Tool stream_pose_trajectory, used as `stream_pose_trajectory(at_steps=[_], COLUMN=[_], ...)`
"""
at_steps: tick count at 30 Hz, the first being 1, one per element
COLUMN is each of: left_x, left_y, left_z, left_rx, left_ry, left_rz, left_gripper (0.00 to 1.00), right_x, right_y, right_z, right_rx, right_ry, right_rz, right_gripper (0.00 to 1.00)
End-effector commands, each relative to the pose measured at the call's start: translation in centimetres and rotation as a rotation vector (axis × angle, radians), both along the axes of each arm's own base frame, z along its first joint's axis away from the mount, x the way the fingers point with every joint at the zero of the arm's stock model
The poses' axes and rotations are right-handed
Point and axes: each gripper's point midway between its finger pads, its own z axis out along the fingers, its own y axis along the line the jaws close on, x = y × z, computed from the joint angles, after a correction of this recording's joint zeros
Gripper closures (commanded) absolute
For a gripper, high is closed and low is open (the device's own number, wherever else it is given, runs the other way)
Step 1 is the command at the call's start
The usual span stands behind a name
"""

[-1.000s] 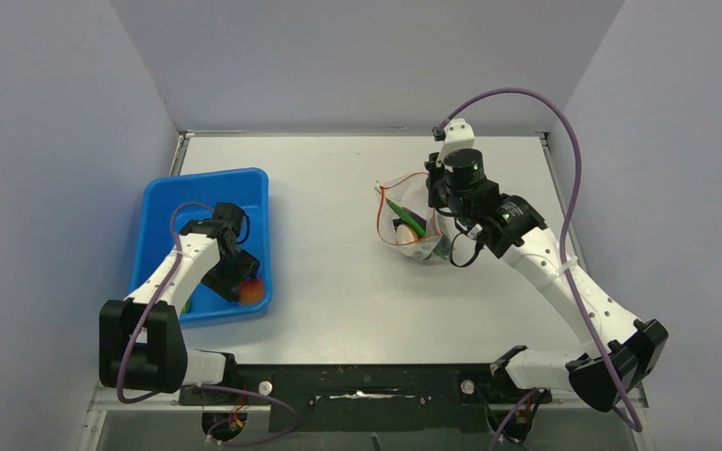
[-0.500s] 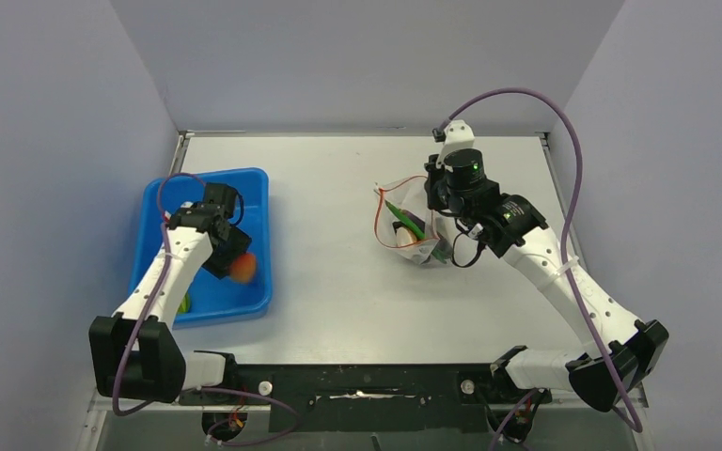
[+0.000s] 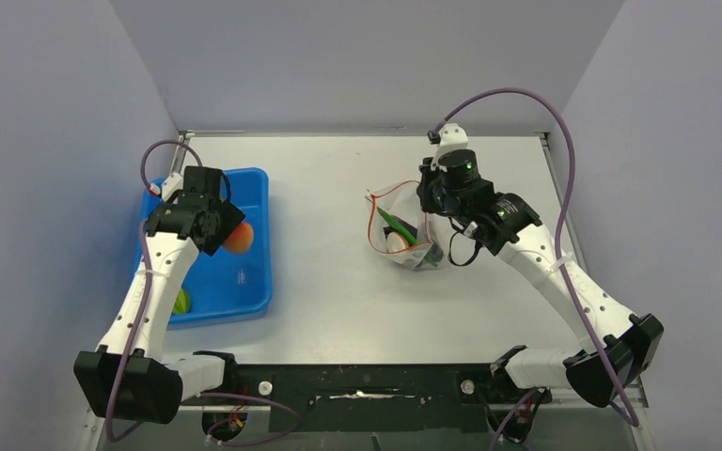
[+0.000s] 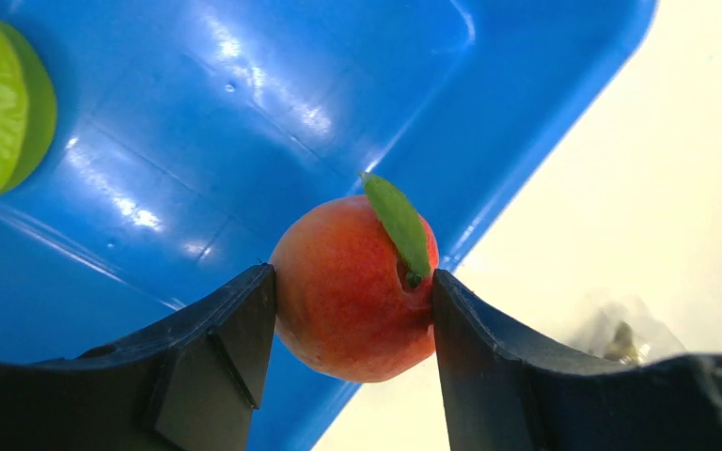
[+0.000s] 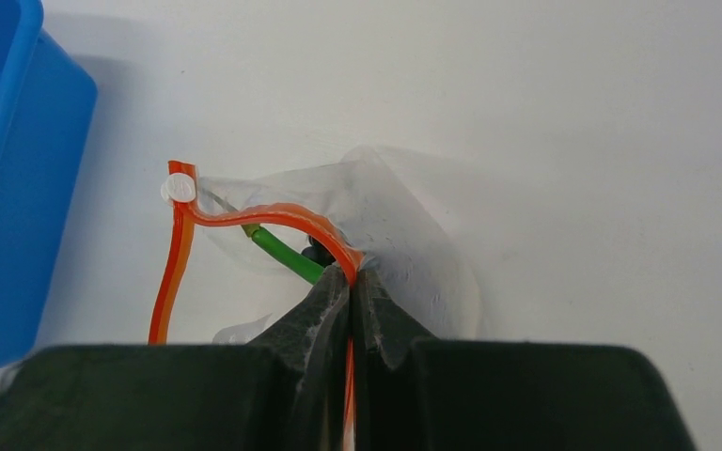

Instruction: Place the food in the zip-top bag and seal the zipper

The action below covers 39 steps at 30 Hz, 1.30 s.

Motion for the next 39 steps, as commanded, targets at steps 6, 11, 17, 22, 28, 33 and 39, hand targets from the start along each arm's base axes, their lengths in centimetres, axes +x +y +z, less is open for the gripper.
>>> stream_pose_trajectory(at_steps=[6,11,17,22,28,33,39], left_x=[3.6,4.4,4.8,4.5,3.8,3.4,2.7], left_y=[-4.6,-7.1,-12.6,-15.5,-18.1,-20.6,-25.5], left_z=[7.5,9.7,11.4,13.3,16.0,16.5,16.1], left_rx=[-0.144,-0.207,-0.273,-0.324,-0.416,-0.430,-0.412], left_ry=[-0.328,-0.410,-0.509,-0.602,-0.763,-0.818,-0.883], left_rz=[-0.208,-0.287,-0.423,-0.517,-0.601,-0.674,-0.795], left_gripper=[0.66,0.68,0.68,0.68,0.68,0.68,0.68], right_x=[0.1,-0.1,0.1,0.7,0.9,1.1,1.2], right_y=[1.2,2.0,2.4,2.5,3.3,3.7,4.2], right_z=[2.3,1.5,1.1,1.3,1.3,1.7,1.9], right_rx=[0.129,0.145,0.152,0.153,0.198,0.206,0.217], right_ry=[-0.062,-0.041,-0.030,-0.044,-0.027,-0.027,-0.020], right_rz=[-0.023,-0.007,-0.004,-0.018,-0.018,-0.011,0.006], right_gripper=[1.00,1.00,1.00,1.00,1.00,1.00,1.00])
